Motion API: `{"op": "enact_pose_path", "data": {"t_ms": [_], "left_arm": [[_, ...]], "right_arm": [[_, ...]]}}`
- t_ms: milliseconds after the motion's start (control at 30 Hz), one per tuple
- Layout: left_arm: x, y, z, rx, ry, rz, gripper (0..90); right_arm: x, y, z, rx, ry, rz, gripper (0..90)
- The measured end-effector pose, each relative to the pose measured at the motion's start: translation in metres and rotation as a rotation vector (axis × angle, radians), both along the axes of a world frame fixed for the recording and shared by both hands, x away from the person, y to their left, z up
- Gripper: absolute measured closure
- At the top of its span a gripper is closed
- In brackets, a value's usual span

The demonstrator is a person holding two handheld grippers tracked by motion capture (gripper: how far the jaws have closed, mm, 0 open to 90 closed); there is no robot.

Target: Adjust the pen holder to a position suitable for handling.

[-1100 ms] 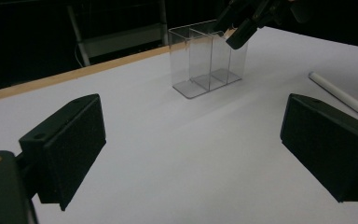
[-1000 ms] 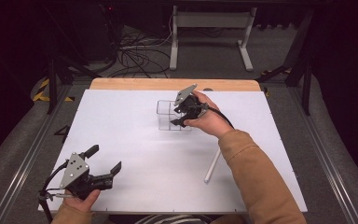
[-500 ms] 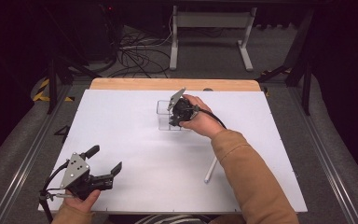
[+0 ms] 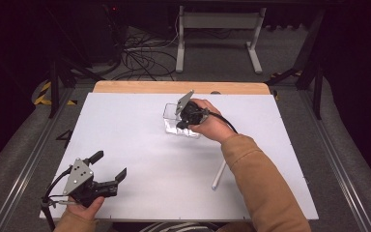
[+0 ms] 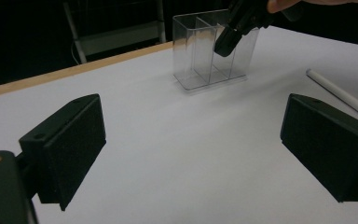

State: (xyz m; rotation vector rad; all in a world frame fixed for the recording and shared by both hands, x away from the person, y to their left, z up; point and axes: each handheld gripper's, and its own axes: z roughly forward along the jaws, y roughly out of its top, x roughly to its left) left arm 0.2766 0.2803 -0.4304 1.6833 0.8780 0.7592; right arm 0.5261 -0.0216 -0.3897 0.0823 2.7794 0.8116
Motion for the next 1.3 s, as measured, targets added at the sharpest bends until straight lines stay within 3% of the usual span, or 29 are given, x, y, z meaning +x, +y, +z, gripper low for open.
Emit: {"op": "enact_pose_path", "data": {"t_ms": [200, 267, 467, 833, 1300], "left_arm": [[0.000, 0.000, 0.000, -0.001, 0.000, 0.000, 7.4], [0.000, -0.001, 0.000, 0.003, 0.001, -0.001, 7.5], [0.000, -0.003, 0.000, 0.001, -0.001, -0.001, 7.5], [0.001, -0.004, -0.001, 0.006, 0.004, -0.006, 7.5], [0.002, -0.004, -0.001, 0.006, 0.005, -0.007, 7.5]], "right_arm": [[-0.017, -0.005, 0.014, 0.004, 0.030, 0.062, 88.0], [-0.032, -0.006, 0.018, 0.009, 0.058, 0.100, 88.0], [-0.057, -0.009, 0.014, -0.024, 0.114, 0.164, 87.8], [-0.080, -0.001, 0.004, -0.035, 0.166, 0.156, 87.8], [-0.081, 0.001, -0.004, -0.049, 0.149, 0.146, 86.4]]}}
